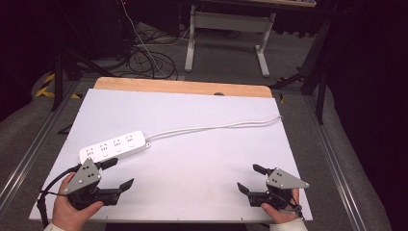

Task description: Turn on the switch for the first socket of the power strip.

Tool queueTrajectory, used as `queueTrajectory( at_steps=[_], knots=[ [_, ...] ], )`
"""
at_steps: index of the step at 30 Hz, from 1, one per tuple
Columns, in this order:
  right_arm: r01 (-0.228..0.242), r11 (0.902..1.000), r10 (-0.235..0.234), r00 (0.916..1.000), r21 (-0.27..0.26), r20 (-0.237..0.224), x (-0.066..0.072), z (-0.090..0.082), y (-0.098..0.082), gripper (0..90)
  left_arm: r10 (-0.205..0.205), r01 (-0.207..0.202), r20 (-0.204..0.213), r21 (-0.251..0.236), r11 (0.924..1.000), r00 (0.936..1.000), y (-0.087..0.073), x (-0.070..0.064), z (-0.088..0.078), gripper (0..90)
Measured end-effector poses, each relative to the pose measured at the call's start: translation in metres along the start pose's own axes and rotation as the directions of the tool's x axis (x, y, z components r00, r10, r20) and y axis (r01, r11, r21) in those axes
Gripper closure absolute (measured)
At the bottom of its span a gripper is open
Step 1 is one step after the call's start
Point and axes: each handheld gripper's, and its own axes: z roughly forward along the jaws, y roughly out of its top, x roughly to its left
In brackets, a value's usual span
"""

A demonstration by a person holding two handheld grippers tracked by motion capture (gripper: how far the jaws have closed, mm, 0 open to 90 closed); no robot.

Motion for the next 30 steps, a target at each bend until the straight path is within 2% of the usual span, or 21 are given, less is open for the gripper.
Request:
queueTrajectory(
  at_steps=[10,11,25,30],
  knots=[
    [0.0,1.0,0.0,1.0,0.005,-0.001,0.0,0.0,0.0,18.2,-0.014,0.014,-0.007,-0.007,0.9999,0.9999,0.018,0.016,0.001,21.6],
    [-0.002,1.0,0.002,1.0,0.005,-0.003,0.0,0.0,-0.001,18.2,-0.01,0.01,-0.007,-0.008,0.9999,0.9999,0.019,0.017,0.002,24.8],
    [0.001,1.0,-0.001,1.0,0.009,-0.001,0.0,0.001,-0.001,18.1,0.001,-0.001,0.0,0.005,1.0,1.0,0.039,0.026,0.011,24.8],
    [-0.001,1.0,0.001,1.0,0.008,-0.001,0.0,0.001,-0.001,18.1,-0.009,0.009,-0.007,0.007,0.9999,0.9999,0.048,0.033,0.016,26.0]
  ],
)
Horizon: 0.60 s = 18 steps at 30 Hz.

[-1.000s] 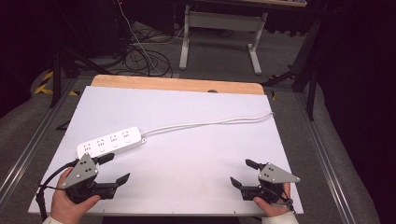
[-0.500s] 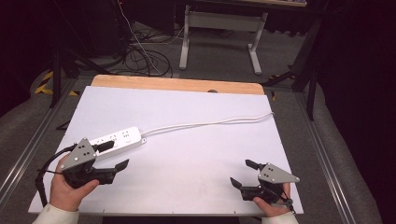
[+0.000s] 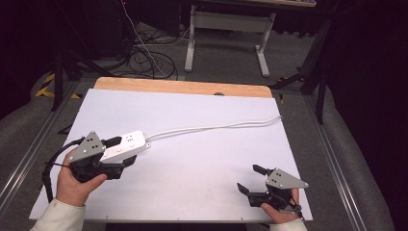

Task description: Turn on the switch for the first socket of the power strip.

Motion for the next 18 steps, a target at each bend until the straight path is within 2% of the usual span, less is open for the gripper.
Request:
queueTrajectory(
  at_steps=[6,11,18],
  knots=[
    [0.001,1.0,-0.001,1.0,0.001,0.001,0.0,0.0,0.0,18.2,-0.012,0.012,-0.003,0.01,0.9999,0.9999,0.006,0.007,0.006,27.0],
    [0.0,1.0,0.0,1.0,0.001,0.001,0.0,0.0,0.0,18.1,0.001,0.0,-0.02,0.058,0.9983,0.9998,0.009,0.016,0.012,27.7],
    [-0.001,1.0,0.001,1.0,0.0,0.002,0.0,0.0,0.0,17.9,-0.022,0.024,-0.03,0.081,0.9964,0.9993,0.011,0.028,0.021,28.2]
  ],
)
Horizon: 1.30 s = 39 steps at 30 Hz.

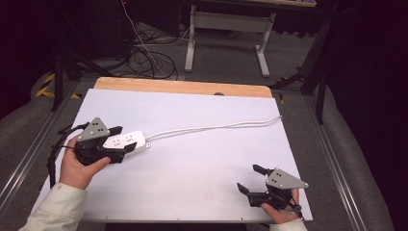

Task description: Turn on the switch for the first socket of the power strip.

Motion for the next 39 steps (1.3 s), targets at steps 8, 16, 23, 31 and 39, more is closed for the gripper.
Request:
queueTrajectory(
  at_steps=[8,16,23,31,39],
  knots=[
    [-0.002,1.0,0.002,1.0,0.001,-0.002,0.0,0.0,0.0,17.9,-0.005,0.005,0.002,0.039,0.9992,1.0,0.001,0.005,0.007,42.6],
    [0.0,1.0,0.0,1.0,0.003,-0.002,0.0,0.0,0.0,17.9,-0.046,0.045,0.021,0.072,0.9964,0.9987,0.0,0.016,0.014,85.6],
    [0.001,1.0,-0.001,1.0,0.002,-0.004,0.0,0.001,-0.001,17.9,-0.062,0.056,0.067,0.092,0.9942,0.9958,0.0,0.022,0.021,90.0],
    [0.004,1.0,-0.004,1.0,0.002,-0.003,0.0,0.001,-0.001,17.9,-0.083,0.079,0.02,0.171,0.9821,0.9963,0.0,0.026,0.034,90.0],
    [0.002,1.0,-0.002,1.0,0.003,-0.001,0.0,0.0,-0.001,17.8,-0.119,0.121,-0.023,0.232,0.9651,0.9926,-0.003,0.034,0.049,90.0]
  ],
)
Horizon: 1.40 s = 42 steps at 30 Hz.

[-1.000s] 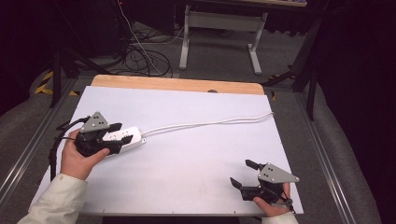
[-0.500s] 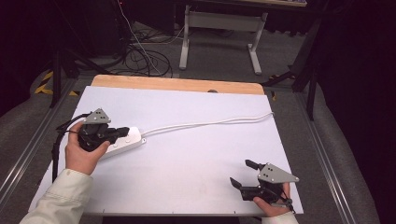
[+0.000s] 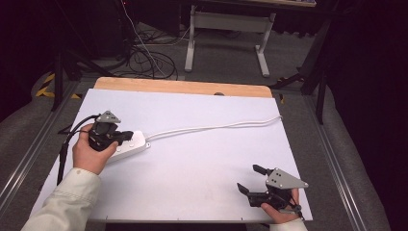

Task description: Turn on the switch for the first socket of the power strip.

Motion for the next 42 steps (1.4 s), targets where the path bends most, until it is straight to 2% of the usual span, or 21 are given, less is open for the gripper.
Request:
queueTrajectory(
  at_steps=[5,11,15,23,31,36,42],
  knots=[
    [0.001,1.0,-0.001,1.0,-0.001,-0.002,0.0,0.0,0.0,17.8,-0.014,0.015,-0.023,0.04,0.9991,0.9996,0.0,-0.001,0.006,90.0],
    [0.001,1.0,-0.001,1.0,-0.001,-0.001,0.0,0.0,0.0,17.7,-0.042,0.045,-0.032,0.087,0.9952,0.9986,0.001,0.002,0.015,90.0],
    [0.0,1.0,0.0,1.0,-0.001,-0.001,0.0,0.0,0.0,17.7,-0.052,0.055,-0.022,0.122,0.991,0.9984,0.0,0.005,0.021,90.0],
    [0.001,1.0,-0.001,1.0,0.0,-0.003,0.0,0.0,0.0,17.7,-0.062,0.068,-0.036,0.184,0.9807,0.9974,-0.001,0.006,0.03,90.0],
    [-0.001,1.0,0.001,1.0,0.004,-0.005,0.0,0.0,0.0,17.7,-0.06,0.064,-0.028,0.215,0.9745,0.9978,-0.001,0.007,0.035,90.0],
    [0.001,1.0,-0.001,1.0,0.005,-0.006,0.0,0.001,-0.001,17.7,-0.067,0.071,-0.028,0.212,0.9747,0.9974,-0.001,0.007,0.036,90.0],
    [0.001,1.0,-0.001,1.0,0.005,-0.006,0.0,0.001,-0.001,17.7,-0.054,0.06,-0.033,0.217,0.9742,0.998,-0.001,0.007,0.038,90.0]
  ],
)
